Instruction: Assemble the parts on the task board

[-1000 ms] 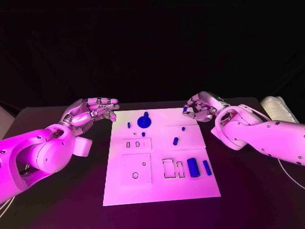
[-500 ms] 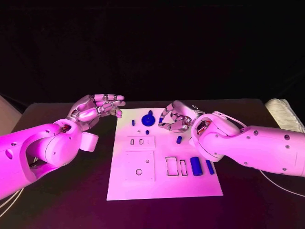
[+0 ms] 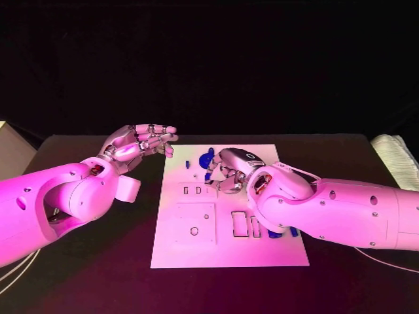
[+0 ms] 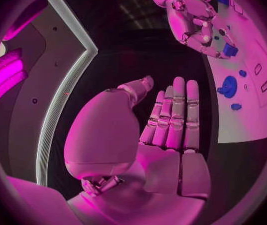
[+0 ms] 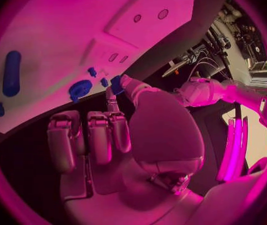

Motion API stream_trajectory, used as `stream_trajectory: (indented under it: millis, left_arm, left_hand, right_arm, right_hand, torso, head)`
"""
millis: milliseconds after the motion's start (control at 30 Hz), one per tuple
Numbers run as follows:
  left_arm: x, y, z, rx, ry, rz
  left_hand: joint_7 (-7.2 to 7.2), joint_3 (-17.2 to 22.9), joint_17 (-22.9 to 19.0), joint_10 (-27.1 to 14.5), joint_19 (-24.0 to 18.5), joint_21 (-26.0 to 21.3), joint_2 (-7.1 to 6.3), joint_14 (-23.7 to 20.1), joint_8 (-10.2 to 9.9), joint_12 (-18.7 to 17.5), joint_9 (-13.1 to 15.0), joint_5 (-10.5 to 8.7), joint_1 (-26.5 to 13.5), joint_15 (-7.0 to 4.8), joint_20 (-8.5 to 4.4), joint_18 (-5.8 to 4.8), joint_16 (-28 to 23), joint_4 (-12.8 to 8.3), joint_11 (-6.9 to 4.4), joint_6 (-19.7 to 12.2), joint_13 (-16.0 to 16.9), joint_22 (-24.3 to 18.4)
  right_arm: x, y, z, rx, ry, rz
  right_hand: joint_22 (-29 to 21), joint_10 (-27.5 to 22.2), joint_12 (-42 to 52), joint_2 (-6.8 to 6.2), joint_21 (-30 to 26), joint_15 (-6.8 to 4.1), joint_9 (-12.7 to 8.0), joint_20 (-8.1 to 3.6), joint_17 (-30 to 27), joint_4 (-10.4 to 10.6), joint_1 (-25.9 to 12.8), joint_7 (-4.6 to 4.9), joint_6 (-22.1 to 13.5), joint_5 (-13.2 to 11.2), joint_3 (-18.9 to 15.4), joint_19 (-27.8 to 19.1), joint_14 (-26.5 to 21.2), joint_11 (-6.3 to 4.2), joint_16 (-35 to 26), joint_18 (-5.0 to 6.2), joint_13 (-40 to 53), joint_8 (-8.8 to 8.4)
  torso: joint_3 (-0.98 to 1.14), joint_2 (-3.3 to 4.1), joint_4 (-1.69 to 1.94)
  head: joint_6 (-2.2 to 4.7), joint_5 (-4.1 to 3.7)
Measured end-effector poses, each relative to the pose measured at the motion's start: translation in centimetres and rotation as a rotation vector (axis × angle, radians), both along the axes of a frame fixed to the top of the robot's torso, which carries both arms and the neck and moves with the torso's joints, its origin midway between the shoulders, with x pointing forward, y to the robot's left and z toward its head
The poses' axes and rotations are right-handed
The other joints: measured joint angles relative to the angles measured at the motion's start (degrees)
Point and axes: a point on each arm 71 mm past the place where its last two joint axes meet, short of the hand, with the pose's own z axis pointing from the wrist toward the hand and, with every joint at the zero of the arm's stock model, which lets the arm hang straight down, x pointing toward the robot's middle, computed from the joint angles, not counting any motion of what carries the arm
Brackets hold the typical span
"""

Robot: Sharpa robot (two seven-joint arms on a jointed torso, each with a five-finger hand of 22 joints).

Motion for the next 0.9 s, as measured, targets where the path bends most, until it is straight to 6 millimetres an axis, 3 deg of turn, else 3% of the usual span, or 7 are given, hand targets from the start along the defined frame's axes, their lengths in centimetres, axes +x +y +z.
stream_trajectory:
  millis: [567,900]
  left_arm:
    - [0.0,-0.1,0.0,0.001,0.007,-0.008]
    - [-0.1,-0.1,-0.1,0.003,0.012,-0.012]
  left_hand:
    - [0.00,0.00,0.01,0.00,0.00,0.00,0.00,0.00,0.00,0.00,-0.01,0.00,0.00,0.00,0.00,0.00,0.00,0.00,0.00,0.00,0.05,-0.01]
    - [0.00,0.00,0.05,0.00,0.00,0.00,0.00,0.00,0.00,0.00,0.04,0.00,0.00,0.00,0.00,-0.01,0.00,0.00,0.00,0.00,0.04,-0.01]
  right_arm:
    - [-0.2,1.8,-2.4,-0.073,-0.008,0.020]
    - [-0.2,1.8,-3.0,-0.089,-0.017,0.022]
  right_hand:
    - [0.04,-0.06,-0.21,-0.16,0.00,0.42,0.04,0.00,-0.01,-0.06,-0.15,0.06,-0.52,1.11,0.40,0.00,-0.01,0.37,0.00,0.00,0.00,-0.44]
    - [0.03,0.10,-0.82,-0.31,0.00,0.51,2.37,0.43,-0.01,-0.38,-0.29,0.50,-1.18,1.13,0.74,0.00,-0.10,0.53,0.00,0.00,0.00,-0.66]
  torso:
    - [0.08,0.07,0.09]
    - [0.07,0.02,0.05]
  head:
    - [-0.94,0.65]
    - [-1.19,0.82]
